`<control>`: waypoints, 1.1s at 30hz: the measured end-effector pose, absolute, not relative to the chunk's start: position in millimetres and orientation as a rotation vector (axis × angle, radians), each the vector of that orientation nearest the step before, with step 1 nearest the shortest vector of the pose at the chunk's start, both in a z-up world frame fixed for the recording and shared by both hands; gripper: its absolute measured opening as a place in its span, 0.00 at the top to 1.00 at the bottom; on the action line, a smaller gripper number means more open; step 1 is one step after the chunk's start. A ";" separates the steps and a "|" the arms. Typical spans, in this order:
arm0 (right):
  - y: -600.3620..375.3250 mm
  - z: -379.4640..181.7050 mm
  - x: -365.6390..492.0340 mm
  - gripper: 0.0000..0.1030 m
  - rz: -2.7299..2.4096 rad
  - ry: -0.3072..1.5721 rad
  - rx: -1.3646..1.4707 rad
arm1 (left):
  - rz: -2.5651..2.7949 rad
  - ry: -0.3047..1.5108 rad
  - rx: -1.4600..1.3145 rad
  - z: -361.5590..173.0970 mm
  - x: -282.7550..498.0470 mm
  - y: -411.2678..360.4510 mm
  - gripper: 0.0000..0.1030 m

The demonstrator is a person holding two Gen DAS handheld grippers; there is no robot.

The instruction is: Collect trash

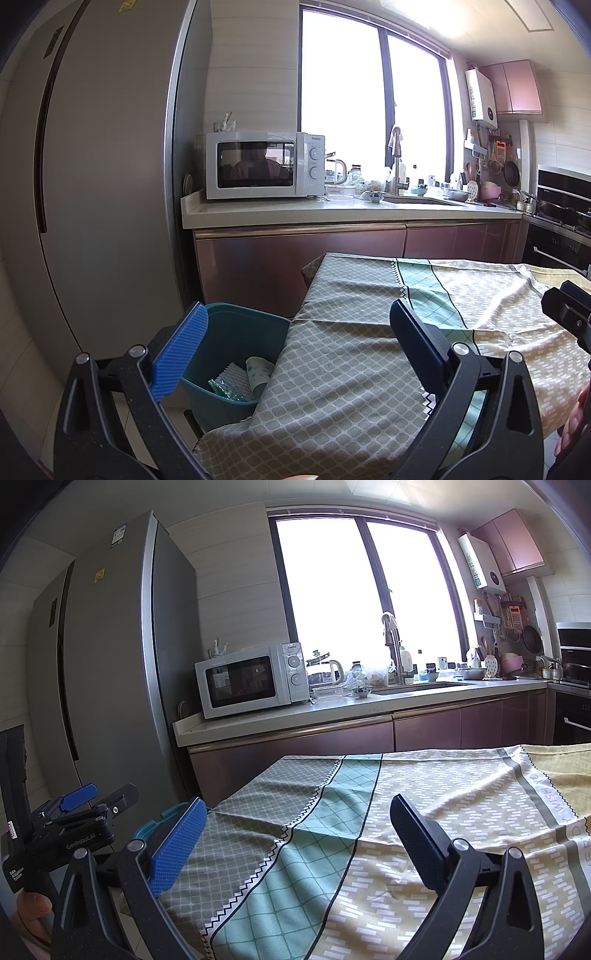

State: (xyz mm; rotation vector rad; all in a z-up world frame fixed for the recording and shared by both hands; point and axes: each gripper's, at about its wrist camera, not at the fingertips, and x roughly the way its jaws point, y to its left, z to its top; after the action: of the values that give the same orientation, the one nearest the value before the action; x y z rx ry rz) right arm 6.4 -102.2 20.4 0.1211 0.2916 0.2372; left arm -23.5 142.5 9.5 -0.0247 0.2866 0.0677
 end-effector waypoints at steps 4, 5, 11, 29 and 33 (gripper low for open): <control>-102.0 20.5 6.4 0.07 0.237 0.293 0.121 | 0.067 0.287 -0.024 8.3 -22.8 142.3 0.06; -102.3 20.6 6.7 0.06 0.238 0.293 0.122 | 0.067 0.287 -0.024 8.3 -22.7 142.3 0.06; -103.5 21.3 8.3 0.07 0.239 0.293 0.119 | 0.066 0.288 -0.024 8.4 -22.7 142.4 0.06; -105.5 20.5 11.2 0.07 0.240 0.295 0.124 | 0.064 0.300 -0.023 3.3 -19.0 136.0 0.06; -106.1 20.3 11.3 0.07 0.241 0.296 0.124 | 0.063 0.301 -0.023 2.2 -19.2 134.0 0.06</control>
State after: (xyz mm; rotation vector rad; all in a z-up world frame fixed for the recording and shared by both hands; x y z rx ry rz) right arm 11.3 -106.1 20.3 0.1240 0.2963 0.2409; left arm -19.2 134.0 2.2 -0.0229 0.3014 0.0632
